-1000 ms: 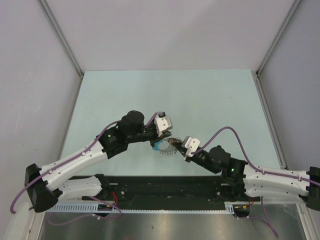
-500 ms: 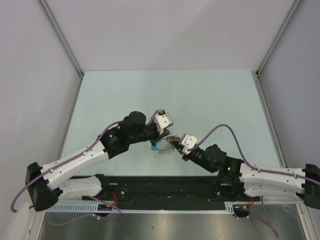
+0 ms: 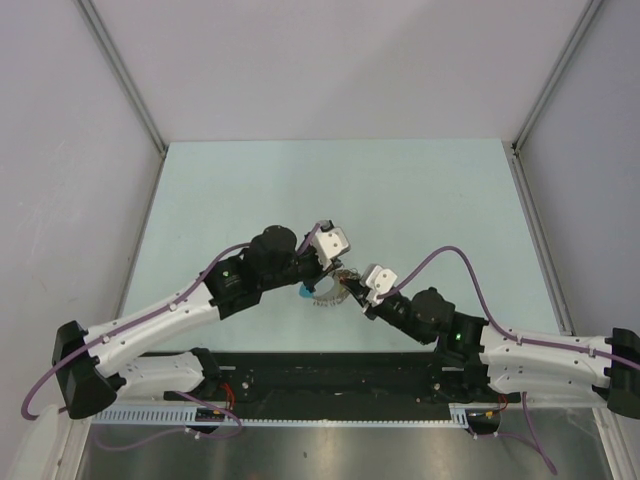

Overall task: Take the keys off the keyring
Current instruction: Remove the key from the keyring.

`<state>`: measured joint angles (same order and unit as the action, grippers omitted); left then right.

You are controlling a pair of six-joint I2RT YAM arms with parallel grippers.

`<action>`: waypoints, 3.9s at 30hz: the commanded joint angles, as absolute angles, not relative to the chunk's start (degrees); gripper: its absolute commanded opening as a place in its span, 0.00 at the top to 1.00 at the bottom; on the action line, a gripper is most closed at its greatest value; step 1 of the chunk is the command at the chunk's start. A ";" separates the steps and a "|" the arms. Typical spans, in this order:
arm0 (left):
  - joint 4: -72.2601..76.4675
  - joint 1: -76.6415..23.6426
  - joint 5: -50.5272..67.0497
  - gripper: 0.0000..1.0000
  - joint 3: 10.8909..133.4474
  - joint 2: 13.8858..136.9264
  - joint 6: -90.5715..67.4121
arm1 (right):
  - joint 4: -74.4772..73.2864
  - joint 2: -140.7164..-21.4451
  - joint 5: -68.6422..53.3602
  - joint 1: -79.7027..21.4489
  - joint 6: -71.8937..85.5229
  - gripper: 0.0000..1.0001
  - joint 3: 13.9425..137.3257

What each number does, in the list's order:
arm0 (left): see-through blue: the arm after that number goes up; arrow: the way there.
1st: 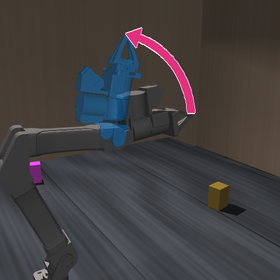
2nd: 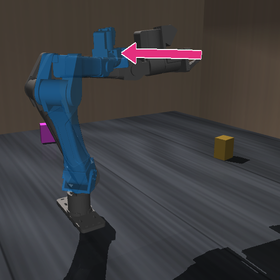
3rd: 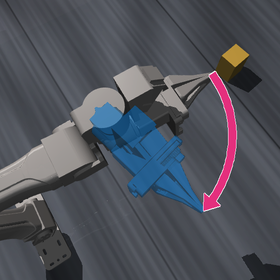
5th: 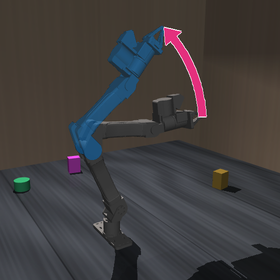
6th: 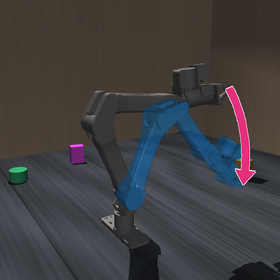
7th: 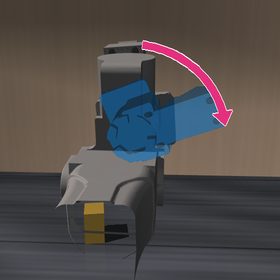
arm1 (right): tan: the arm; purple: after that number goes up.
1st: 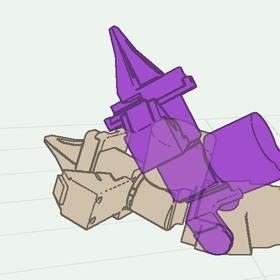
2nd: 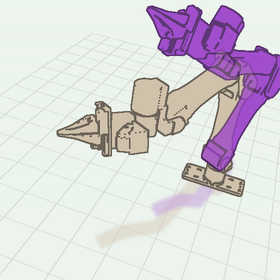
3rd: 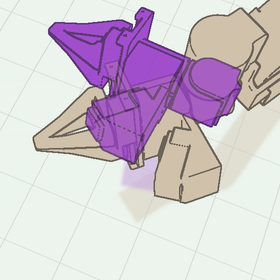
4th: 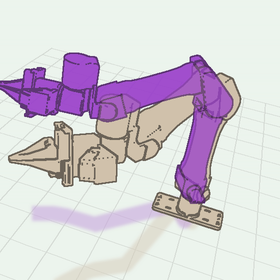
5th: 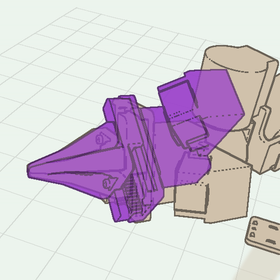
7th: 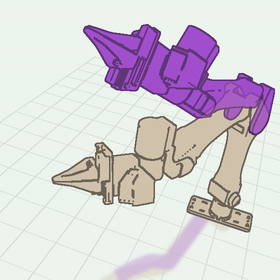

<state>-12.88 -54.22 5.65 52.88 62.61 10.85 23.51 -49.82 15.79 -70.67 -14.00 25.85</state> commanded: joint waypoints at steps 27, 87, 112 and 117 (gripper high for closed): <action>-5.36 -55.19 9.23 1.00 48.87 60.91 22.41 | 21.98 -39.82 -5.89 -51.94 -1.32 1.00 28.65; -24.52 -39.11 55.98 0.49 62.76 61.36 27.42 | -18.44 -49.74 -61.06 -34.56 -43.58 1.00 50.79; -17.49 -47.72 47.73 0.56 56.86 62.14 16.35 | -21.53 -51.24 -64.51 -34.36 -49.66 1.00 52.91; -16.61 -49.30 43.87 0.57 56.69 63.45 16.00 | -21.44 -51.42 -64.07 -35.15 -49.75 1.00 52.82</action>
